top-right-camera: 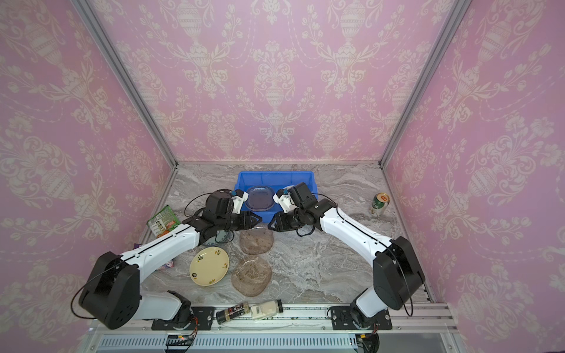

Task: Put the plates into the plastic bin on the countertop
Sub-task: 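Reach the right gripper to the amber glass plate while the left gripper lowers, then pinch the amber glass plate rim with the right gripper and tilt it up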

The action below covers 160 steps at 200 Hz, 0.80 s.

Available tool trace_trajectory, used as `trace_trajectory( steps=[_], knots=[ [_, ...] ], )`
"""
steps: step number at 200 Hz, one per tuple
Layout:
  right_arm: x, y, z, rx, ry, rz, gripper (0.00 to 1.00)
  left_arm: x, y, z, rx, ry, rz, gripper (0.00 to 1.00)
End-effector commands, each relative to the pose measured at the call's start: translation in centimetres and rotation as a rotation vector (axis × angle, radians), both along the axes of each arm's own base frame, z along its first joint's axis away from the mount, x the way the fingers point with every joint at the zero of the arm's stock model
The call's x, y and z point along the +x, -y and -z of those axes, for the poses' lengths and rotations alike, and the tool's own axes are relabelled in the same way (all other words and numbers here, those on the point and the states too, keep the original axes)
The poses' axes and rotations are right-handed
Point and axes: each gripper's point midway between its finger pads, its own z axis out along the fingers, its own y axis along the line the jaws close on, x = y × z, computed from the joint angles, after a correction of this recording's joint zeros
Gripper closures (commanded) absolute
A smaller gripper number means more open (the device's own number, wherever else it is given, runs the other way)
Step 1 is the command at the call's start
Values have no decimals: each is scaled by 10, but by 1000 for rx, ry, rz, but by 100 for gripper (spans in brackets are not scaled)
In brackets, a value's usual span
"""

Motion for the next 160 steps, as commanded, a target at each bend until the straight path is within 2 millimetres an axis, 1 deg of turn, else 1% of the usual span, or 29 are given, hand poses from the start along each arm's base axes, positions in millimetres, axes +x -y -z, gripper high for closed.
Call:
trace_trajectory(
  steps=[1, 12, 30, 40, 50, 78, 79, 81, 93, 130, 144, 160],
  knots=[
    [-33, 9, 25, -78, -56, -58, 57, -3, 3, -25, -65, 78, -1, 58],
    [-45, 10, 42, -111, -98, -76, 56, -5, 1, -27, -67, 86, -8, 57],
    [-61, 9, 66, -157, -153, -113, 56, -8, 1, -23, -71, 72, -10, 57],
    [-68, 6, 76, -159, -185, -133, 58, -9, 0, -22, -80, 70, -16, 57],
    [-72, 4, 85, -156, -209, -148, 59, -7, 1, -26, -95, 81, -22, 57],
    [-81, -4, 97, -142, -247, -191, 60, -6, 0, -28, -97, 88, -32, 57],
    [-82, -5, 97, -141, -248, -192, 60, -8, -1, -22, -89, 74, -34, 57],
    [-82, -5, 98, -140, -248, -195, 60, -10, -2, -17, -84, 65, -34, 57],
    [-83, -8, 101, -131, -254, -203, 60, -11, -4, -14, -78, 62, -40, 57],
    [-87, -19, 115, -121, -299, -224, 62, -11, -4, -12, -88, 56, -51, 57],
    [-88, -21, 122, -124, -321, -223, 65, -11, -4, -12, -90, 54, -54, 57],
    [-91, -27, 127, -118, -339, -230, 66, -10, -5, -12, -88, 57, -58, 57]
  ],
)
